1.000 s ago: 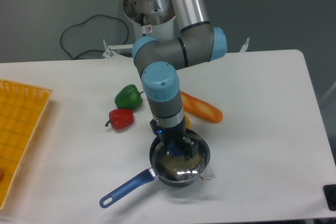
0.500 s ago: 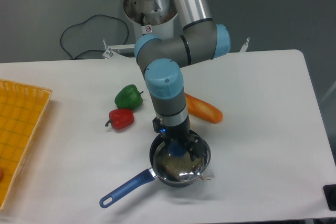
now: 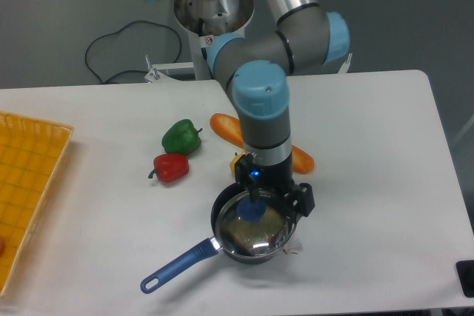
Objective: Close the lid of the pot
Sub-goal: 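Open the gripper and lift away from the lid knob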
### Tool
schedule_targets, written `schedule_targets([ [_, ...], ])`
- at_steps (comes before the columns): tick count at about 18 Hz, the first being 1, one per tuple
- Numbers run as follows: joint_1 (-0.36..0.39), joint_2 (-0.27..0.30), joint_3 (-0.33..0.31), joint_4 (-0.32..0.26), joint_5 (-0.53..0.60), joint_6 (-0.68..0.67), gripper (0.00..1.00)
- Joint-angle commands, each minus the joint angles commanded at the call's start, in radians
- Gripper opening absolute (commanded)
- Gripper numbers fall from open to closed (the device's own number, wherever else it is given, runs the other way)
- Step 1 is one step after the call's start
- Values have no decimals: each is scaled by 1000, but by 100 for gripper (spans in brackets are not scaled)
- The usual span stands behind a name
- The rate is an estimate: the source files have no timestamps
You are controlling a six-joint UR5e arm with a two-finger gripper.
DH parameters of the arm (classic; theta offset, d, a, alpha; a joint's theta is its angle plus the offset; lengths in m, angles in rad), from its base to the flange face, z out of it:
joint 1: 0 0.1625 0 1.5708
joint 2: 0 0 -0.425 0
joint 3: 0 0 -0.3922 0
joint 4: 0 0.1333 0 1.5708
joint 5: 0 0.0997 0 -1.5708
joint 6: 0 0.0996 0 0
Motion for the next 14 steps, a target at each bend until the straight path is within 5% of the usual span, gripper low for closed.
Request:
schedule_targets([
  [4,87,51,-8,-124,-20,256,100],
  [14,135,80,-57,-121,-22,388,100],
])
